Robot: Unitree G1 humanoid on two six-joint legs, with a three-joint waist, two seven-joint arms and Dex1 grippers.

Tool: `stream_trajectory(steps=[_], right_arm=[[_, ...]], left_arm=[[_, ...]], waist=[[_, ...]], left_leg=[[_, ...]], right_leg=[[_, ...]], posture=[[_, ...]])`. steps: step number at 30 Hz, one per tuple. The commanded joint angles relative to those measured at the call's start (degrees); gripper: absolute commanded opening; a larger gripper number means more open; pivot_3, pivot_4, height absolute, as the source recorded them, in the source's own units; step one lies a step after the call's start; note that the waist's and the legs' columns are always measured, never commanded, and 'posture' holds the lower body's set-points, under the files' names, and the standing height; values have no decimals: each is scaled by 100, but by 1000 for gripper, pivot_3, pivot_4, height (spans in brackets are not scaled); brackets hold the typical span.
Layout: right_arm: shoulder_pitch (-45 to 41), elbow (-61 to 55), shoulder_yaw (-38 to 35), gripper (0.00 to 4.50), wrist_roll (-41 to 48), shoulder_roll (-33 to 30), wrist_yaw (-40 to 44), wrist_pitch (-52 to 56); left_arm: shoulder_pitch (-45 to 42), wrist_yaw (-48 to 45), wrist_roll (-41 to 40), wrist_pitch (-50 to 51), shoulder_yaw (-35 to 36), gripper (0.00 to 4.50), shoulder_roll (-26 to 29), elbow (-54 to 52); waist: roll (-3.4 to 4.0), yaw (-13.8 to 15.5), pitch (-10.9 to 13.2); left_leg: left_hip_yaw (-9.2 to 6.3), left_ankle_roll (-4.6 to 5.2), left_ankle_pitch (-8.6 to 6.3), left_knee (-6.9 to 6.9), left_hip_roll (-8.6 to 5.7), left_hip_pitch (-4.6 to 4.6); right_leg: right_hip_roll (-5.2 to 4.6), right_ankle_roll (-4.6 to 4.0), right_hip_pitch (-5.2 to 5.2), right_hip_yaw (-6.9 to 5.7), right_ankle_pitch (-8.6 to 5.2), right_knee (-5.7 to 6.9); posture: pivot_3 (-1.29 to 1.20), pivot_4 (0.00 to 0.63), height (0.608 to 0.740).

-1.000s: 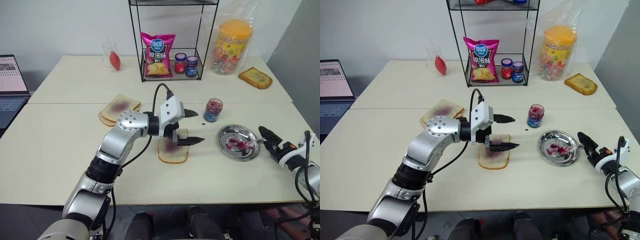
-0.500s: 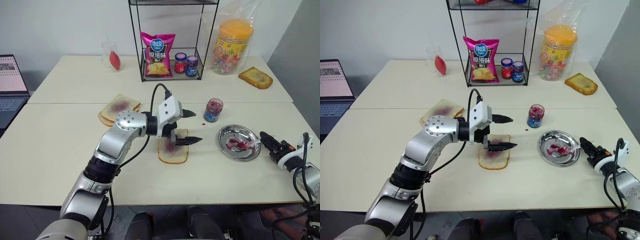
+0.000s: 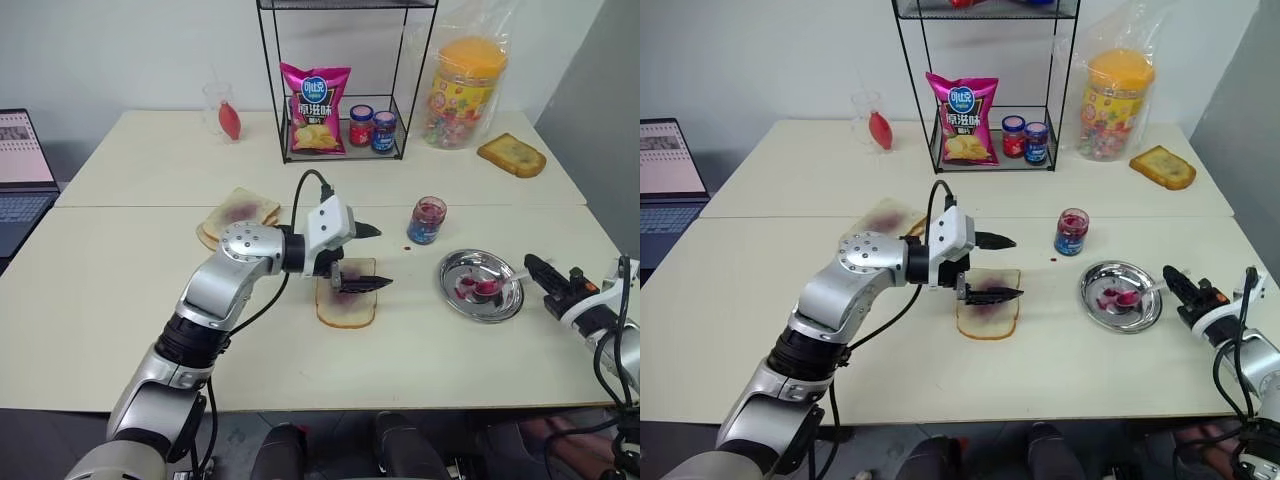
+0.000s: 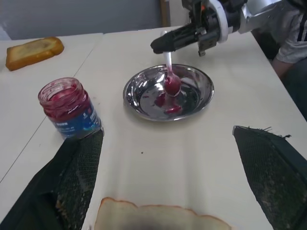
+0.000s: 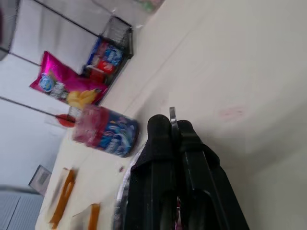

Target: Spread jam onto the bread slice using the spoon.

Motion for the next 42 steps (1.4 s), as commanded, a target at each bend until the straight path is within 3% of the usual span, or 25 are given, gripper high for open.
stream_trajectory(steps=[1,5,8,16,31,42], right_arm=[[-783,-710,22,10,382,-31,-488,-78],[-1505,-684,322,10,108,62,-785,-280],[-2105,-434,809,10,-583,49,-754,-593],[-3167,720,1738,10,-1973,145,14,-1280],[-3018,992,3291,10,-4493,69,1363,-2775],[-2979,1678,3601,10,-5384,431,1587,-3438]], left_arm=[[40,72,-228,62,401,4500,124,-148],[30,318,-193,12,538,4500,16,52],[-69,565,-111,-110,600,4500,-161,305],[-328,742,13,-360,557,4500,-445,710],[-237,830,0,-268,547,4500,-432,508],[-178,890,-4,-216,565,4500,-382,400]], waist=[[4,-42,5],[3,-47,5],[6,-45,7],[8,-29,8],[8,0,8],[8,-5,8]], left_leg=[[1,0,0,2,0,0],[-4,0,0,1,0,1],[-8,0,0,-3,0,-7],[-14,0,0,-3,0,-50],[-14,0,0,3,0,-90],[-14,-1,1,7,0,-89]], right_leg=[[0,1,0,1,0,1],[0,1,0,-4,1,2],[-1,-2,-3,-11,-1,-5],[-4,1,-31,-23,1,-22],[-5,-27,-83,-27,17,8],[-6,-28,-82,-25,18,10]], posture=[[0,150,740],[0,150,740],[0,150,740],[0,150,740],[0,150,740],[0,150,740]])
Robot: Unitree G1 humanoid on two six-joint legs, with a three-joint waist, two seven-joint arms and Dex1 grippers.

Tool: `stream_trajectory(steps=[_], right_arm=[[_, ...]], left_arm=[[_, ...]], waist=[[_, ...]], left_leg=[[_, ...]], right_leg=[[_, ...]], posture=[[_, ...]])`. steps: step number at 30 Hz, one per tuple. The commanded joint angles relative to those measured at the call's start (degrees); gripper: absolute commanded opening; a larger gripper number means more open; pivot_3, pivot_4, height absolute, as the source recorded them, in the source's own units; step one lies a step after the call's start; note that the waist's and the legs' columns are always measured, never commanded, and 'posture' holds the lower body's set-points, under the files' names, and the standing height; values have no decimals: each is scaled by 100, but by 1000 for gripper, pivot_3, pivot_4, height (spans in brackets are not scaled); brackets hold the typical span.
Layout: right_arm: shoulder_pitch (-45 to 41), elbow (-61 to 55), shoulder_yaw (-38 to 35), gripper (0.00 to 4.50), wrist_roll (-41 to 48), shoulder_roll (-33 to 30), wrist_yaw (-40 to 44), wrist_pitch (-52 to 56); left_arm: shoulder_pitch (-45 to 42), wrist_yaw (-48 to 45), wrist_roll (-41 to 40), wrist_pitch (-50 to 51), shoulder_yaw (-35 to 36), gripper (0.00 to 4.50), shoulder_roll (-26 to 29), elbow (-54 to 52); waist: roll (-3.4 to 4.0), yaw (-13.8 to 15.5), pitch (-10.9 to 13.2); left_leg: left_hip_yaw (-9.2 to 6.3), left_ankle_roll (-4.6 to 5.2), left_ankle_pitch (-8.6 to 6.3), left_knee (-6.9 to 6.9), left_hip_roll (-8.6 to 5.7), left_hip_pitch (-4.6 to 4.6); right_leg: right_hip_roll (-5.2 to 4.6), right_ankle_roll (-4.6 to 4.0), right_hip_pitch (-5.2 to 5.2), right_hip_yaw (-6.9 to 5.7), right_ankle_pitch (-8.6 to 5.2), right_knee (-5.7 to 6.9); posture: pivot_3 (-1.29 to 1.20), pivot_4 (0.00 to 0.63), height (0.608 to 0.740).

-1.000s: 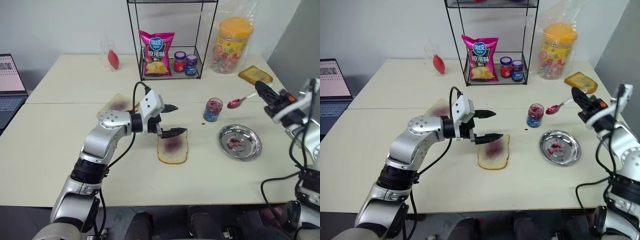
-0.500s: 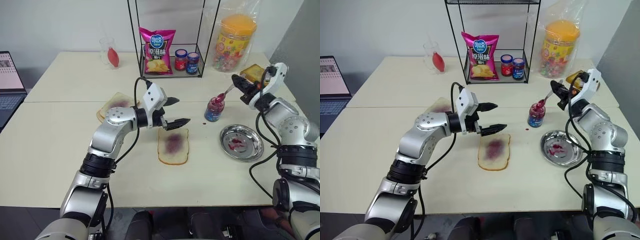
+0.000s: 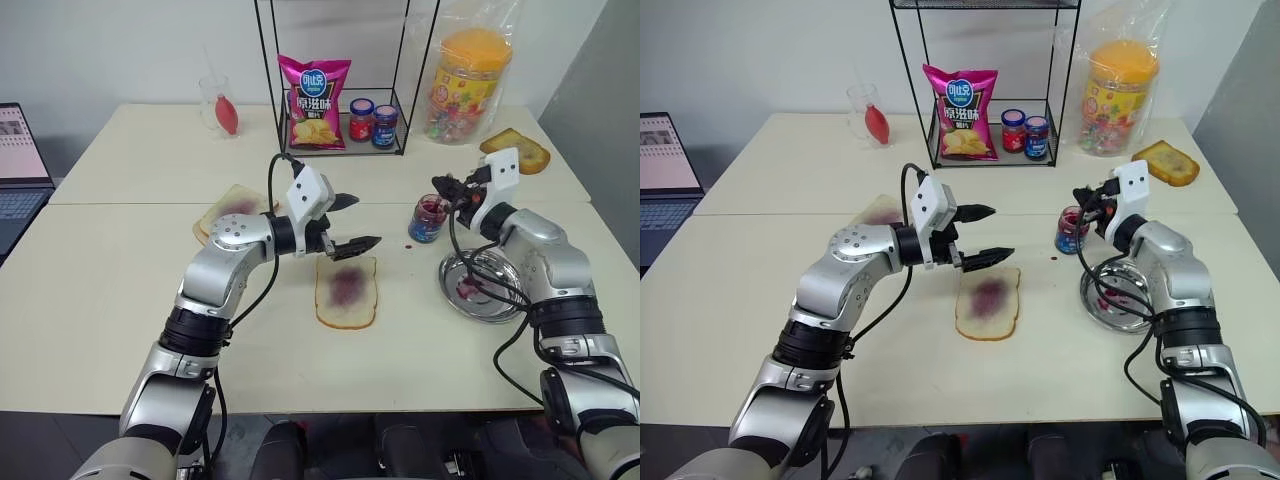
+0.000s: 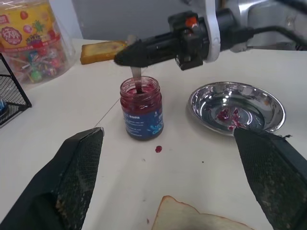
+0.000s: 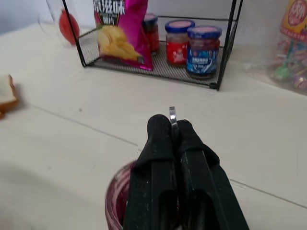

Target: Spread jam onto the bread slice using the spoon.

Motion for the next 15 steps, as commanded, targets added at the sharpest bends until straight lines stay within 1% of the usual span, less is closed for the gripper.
stream_trajectory(steps=[1,3,15], right_arm=[[-111,-7,-86,10,-97,147,68,-27],[-132,-16,-164,10,-73,210,67,48],[-351,-280,-1219,10,832,565,-486,1498]], left_arm=[[23,15,-28,-28,66,4500,56,-226],[29,21,-25,-33,65,4500,61,-227],[-21,83,-7,-87,60,4500,-7,-172]], waist=[[0,-9,0],[0,-15,0],[0,-15,0]], left_leg=[[-1,0,0,0,0,2],[-3,0,0,0,0,5],[-5,0,1,1,0,4]], right_leg=[[0,0,1,0,0,1],[1,0,1,-1,0,6],[1,-1,2,-3,1,8]], posture=[[0,150,740],[0,150,740],[0,150,740]])
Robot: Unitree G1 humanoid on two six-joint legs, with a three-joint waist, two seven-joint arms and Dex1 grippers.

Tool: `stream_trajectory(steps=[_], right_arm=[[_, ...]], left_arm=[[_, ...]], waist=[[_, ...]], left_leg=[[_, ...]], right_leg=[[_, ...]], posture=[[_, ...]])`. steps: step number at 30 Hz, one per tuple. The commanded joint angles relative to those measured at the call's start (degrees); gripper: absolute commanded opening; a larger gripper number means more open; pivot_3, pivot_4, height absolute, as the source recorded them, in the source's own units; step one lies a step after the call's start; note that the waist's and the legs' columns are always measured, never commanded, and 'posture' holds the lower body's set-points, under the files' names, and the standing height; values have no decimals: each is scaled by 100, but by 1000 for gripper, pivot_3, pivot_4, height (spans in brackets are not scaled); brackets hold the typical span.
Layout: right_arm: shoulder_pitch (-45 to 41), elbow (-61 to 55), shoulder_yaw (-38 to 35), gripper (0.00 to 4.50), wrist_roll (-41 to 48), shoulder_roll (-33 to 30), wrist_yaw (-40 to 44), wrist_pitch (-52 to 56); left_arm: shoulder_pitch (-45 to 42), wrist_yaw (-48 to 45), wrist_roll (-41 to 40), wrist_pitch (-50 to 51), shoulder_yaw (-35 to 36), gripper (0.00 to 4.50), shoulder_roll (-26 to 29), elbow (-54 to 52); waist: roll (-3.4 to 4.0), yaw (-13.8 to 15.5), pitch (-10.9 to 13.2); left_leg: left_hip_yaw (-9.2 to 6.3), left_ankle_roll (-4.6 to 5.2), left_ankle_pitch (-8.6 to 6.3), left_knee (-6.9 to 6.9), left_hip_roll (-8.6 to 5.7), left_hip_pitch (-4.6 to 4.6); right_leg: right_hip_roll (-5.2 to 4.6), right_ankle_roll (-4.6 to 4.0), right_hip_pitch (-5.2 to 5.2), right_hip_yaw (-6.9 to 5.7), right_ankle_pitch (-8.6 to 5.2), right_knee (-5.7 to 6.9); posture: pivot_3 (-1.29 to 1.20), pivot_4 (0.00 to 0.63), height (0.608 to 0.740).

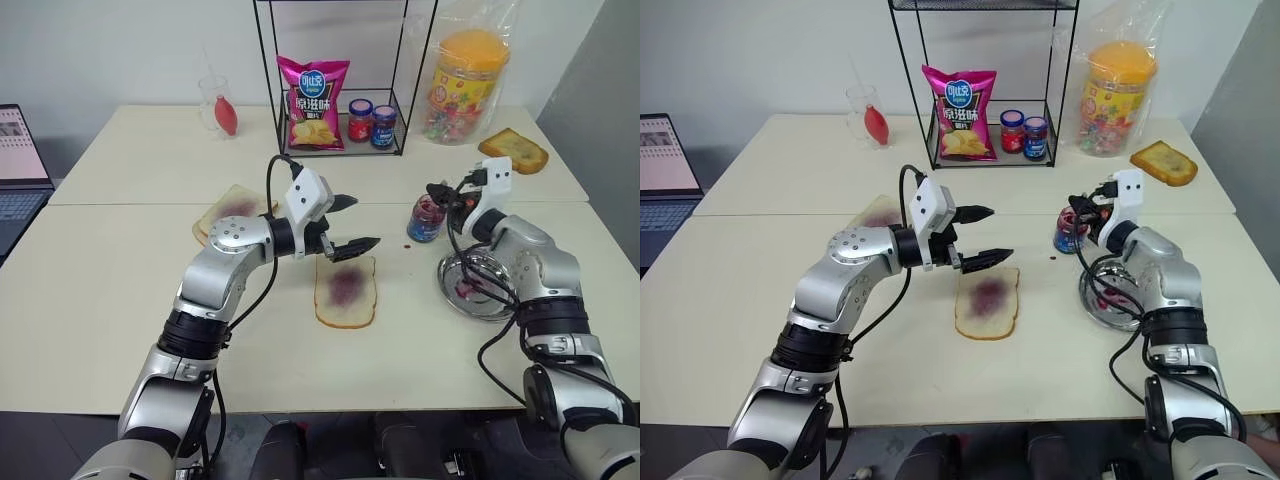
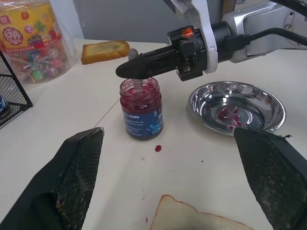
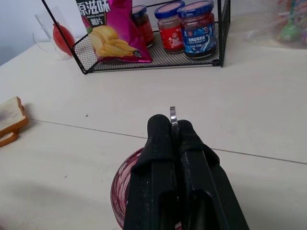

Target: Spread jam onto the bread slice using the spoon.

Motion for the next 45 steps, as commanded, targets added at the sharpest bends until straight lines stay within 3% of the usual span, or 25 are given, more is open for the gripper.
stream_trajectory(steps=[1,16,45], right_arm=[[-240,-272,-434,10,361,72,-246,382],[-562,-327,-1566,10,1288,254,-1056,1220],[-749,-167,-2601,10,2452,335,-2024,1601]], left_arm=[[-93,60,-3,-102,56,4500,-28,-137],[-86,13,40,-266,5,4500,-55,-37],[-42,-32,76,-307,45,4500,-12,-19]], waist=[[0,0,0],[0,-15,0],[0,-19,0]], left_leg=[[0,0,0,0,0,0],[3,0,0,0,0,-2],[3,0,0,-1,-1,-3]], right_leg=[[0,0,0,0,0,0],[0,0,-1,2,0,0],[0,0,-1,2,0,-1]], posture=[[0,150,740],[0,150,740],[0,150,740]])
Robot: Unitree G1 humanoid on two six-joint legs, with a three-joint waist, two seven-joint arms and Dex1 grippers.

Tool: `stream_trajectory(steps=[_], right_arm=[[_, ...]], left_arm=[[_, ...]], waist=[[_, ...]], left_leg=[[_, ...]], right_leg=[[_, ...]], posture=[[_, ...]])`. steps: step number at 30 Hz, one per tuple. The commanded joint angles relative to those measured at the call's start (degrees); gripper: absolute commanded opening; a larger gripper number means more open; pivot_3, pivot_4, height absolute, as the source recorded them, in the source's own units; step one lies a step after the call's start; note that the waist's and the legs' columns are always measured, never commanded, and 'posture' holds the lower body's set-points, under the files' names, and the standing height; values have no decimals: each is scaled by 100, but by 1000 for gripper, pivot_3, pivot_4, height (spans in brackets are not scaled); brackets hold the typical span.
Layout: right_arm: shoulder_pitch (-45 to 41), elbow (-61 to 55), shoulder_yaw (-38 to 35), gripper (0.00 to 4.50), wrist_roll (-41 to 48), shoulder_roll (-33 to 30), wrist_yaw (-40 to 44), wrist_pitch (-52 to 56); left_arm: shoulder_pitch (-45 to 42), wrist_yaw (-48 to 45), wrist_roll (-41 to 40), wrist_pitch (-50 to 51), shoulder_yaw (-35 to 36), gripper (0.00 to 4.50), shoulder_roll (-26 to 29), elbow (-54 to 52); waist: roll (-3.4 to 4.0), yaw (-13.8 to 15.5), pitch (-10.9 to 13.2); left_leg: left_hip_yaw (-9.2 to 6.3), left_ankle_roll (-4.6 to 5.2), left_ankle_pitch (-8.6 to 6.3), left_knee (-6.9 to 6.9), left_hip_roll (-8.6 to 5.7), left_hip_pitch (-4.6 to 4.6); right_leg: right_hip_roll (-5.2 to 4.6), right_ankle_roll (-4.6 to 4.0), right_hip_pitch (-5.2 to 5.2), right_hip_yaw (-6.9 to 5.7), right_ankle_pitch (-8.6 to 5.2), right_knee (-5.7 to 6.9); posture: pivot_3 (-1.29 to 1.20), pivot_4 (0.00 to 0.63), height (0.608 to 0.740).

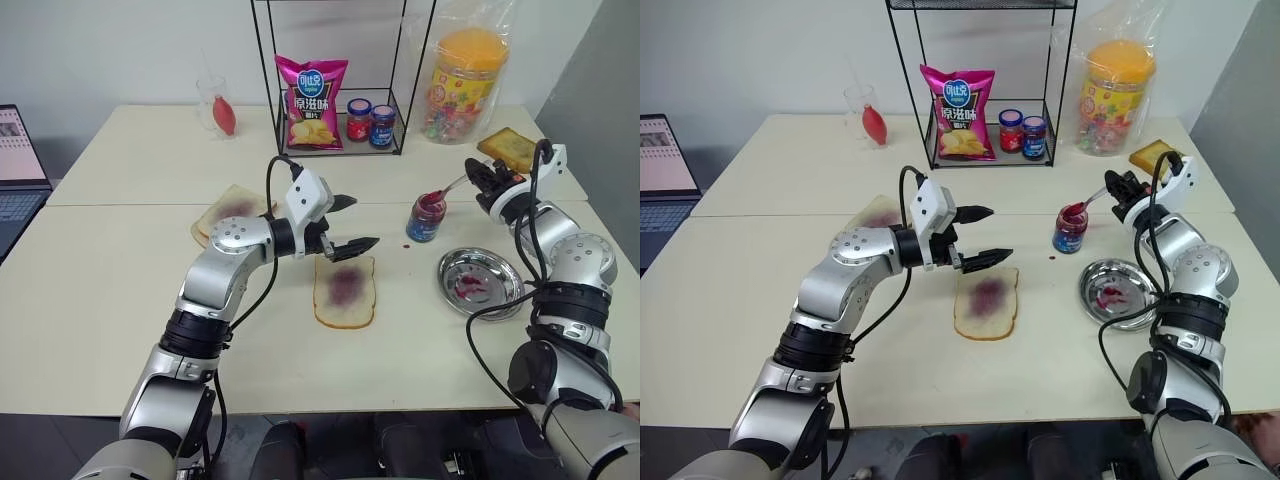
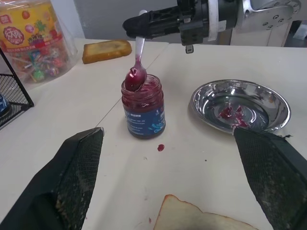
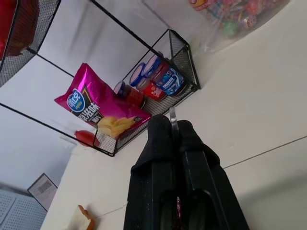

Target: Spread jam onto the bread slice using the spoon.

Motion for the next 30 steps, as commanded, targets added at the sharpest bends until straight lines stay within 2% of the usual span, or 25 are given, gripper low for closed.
stream_trajectory(steps=[1,4,9,15,20,23,26,30], right_arm=[[-198,-149,-264,10,329,-43,-144,-11],[-215,-146,-388,10,496,-51,-262,27],[-429,-835,-560,10,1430,223,-827,589],[-157,-2262,168,10,2265,773,-1182,1356],[611,-3546,1556,10,1970,669,-580,1671],[1112,-4066,2576,10,1235,348,188,1318],[1473,-4340,3465,10,454,47,917,715],[1751,-4491,3951,10,-151,-187,1512,172]], left_arm=[[-31,-18,-20,-131,57,4500,30,-181],[-20,-45,-44,-120,83,4500,68,-196],[135,-322,-273,-145,393,4500,441,-387],[981,-485,-620,326,854,4500,1172,-1152],[2041,-544,-1188,977,1523,4500,1875,-2090],[2871,-538,-1546,1352,1906,4500,2187,-2741],[3679,-377,-1721,1542,2135,4500,2212,-3264],[4122,-103,-1729,1525,2157,4500,2136,-3524]], waist=[[0,0,0],[0,-2,0],[3,-40,1],[12,-87,1],[12,-44,1],[12,-14,1],[8,-3,1],[5,3,2]], left_leg=[[0,0,0,0,0,0],[1,0,0,0,0,0],[1,0,0,-4,3,0],[1,1,-1,-12,10,3],[-14,1,-1,-14,13,-5],[-11,1,-1,-11,8,-8],[-3,1,-1,-11,10,-3],[-4,1,-1,-2,8,0]], right_leg=[[0,0,0,0,0,0],[0,0,0,1,0,0],[3,0,-4,3,0,2],[7,-1,-7,6,0,3],[6,-7,-8,-14,-6,-2],[-3,-4,-9,-13,-8,-5],[-9,20,1,-10,-24,-25],[-13,21,-3,-11,-28,-7]], posture=[[0,150,740],[0,150,740],[0,150,740],[0,150,740],[0,150,740],[0,150,740],[0,150,740],[0,150,740]])
